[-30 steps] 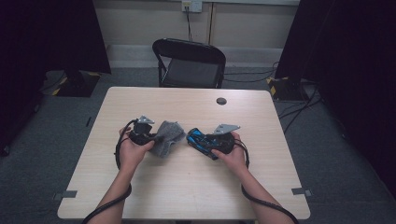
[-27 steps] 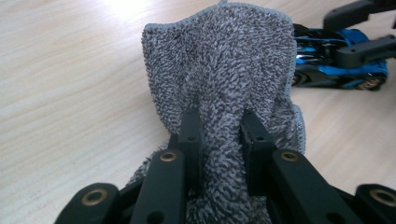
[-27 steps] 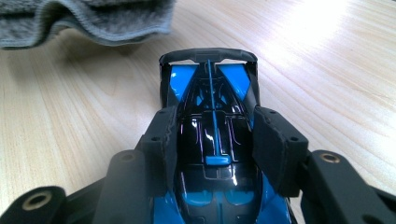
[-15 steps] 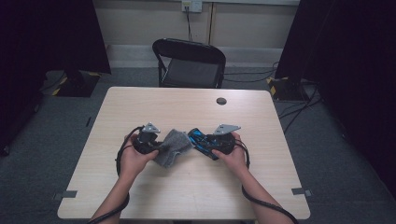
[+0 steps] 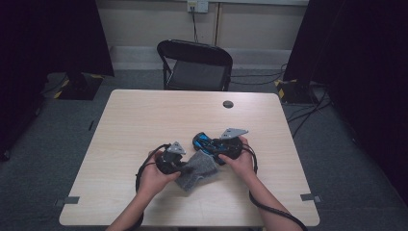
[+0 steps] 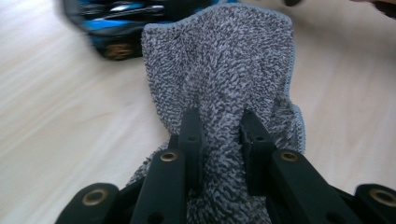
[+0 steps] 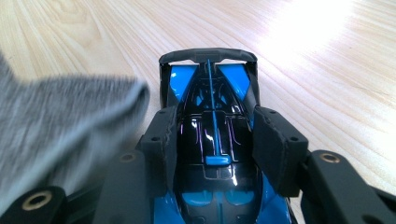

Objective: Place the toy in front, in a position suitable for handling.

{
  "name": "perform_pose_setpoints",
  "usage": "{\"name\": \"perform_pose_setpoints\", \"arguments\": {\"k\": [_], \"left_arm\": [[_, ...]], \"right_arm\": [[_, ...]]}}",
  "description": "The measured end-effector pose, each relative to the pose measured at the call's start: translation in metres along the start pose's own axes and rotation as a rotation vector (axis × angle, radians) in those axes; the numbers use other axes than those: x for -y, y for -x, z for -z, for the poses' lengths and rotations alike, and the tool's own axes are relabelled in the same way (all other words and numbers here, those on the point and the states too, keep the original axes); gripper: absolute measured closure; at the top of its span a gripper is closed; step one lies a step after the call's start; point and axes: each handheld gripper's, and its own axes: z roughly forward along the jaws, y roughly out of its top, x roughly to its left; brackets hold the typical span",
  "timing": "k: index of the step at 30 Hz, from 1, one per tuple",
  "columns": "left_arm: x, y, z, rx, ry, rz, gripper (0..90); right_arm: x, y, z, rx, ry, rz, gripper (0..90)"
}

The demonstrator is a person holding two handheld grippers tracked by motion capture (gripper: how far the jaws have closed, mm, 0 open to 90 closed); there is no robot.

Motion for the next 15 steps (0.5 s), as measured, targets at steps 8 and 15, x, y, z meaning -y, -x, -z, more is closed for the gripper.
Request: {"name": "perform_pose_setpoints", "arguments": {"k": [8, 15], "left_arm": [[-0.008, 0.021, -0.016, 0.056, -0.023, -0.061, 74.4], [-0.016, 0.032, -0.033, 0.084, -0.024, -0.085, 74.4]], "right_arm": [[0.0, 0.0, 0.0, -0.001, -0.004, 0.0, 51.3], [0.0, 0.0, 0.0, 0.0, -0.004, -0.001, 51.3]]}}
